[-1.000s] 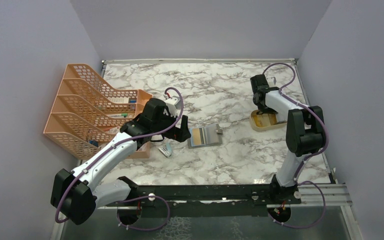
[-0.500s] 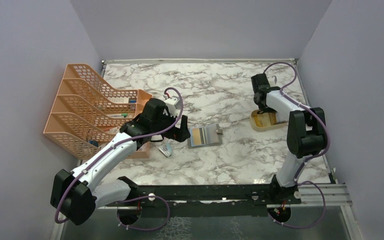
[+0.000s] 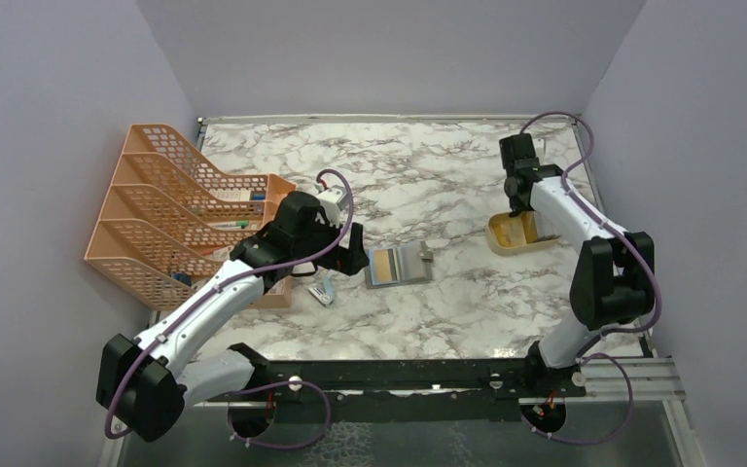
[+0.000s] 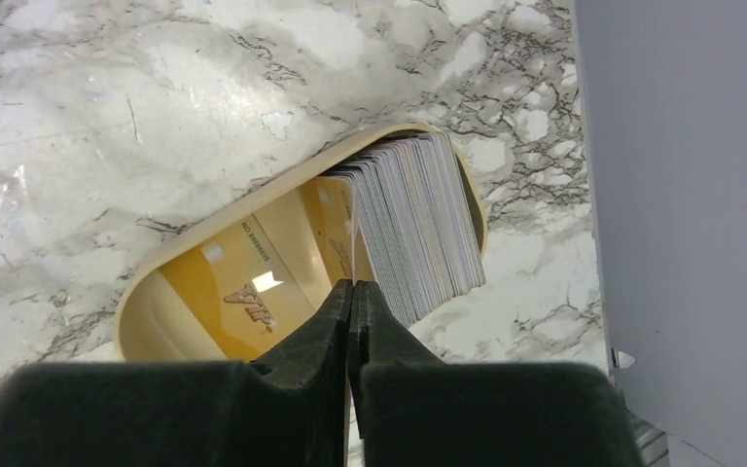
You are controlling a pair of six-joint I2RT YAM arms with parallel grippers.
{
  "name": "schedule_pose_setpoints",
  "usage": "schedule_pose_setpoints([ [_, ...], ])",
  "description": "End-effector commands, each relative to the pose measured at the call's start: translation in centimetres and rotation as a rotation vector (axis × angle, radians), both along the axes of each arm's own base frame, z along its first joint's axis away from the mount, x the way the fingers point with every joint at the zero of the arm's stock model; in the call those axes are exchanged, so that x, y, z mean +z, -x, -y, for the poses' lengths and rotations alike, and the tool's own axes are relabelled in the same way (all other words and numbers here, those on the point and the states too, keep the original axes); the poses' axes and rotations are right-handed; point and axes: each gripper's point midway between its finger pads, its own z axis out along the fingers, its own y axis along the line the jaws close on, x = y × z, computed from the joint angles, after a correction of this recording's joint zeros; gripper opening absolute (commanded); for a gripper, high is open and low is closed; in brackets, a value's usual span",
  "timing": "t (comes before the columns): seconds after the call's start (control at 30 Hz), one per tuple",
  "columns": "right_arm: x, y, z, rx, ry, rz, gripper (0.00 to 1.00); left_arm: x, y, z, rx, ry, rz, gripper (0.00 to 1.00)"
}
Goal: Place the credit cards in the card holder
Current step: Pick up the credit card from the storage box.
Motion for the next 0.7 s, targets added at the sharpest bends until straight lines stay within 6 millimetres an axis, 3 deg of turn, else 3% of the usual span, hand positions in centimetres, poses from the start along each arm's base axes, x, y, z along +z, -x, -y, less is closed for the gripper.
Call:
schedule_pose_setpoints([
  [0.0,1.4,1.0,-0.7,0.005,-0.058,0.027,0.01,0.6,-0.4,-0.6,0.041,0.002,0.029,0.95],
  [0.1,2.5,1.1,-1.8,0.032,-0.126,0.052,0.01,1.0,-0.3,-0.4,0.049,0.028,0.026,0.93],
  [0.17,3.5,1.0,-3.6,0.071,-0.232,0.091,0.01,1.2,-0.1,0.0,0.059,0.063,0.005,0.92],
  [0.43,7.5,2.1,-12.7,0.325,-0.708,0.245,0.01,3.4,0.8,2.4,0.09,0.266,-0.107,0.86],
  [0.67,11.8,5.7,-20.8,0.626,-1.142,0.282,0.01,5.4,0.8,4.2,0.108,0.432,-0.164,0.8],
])
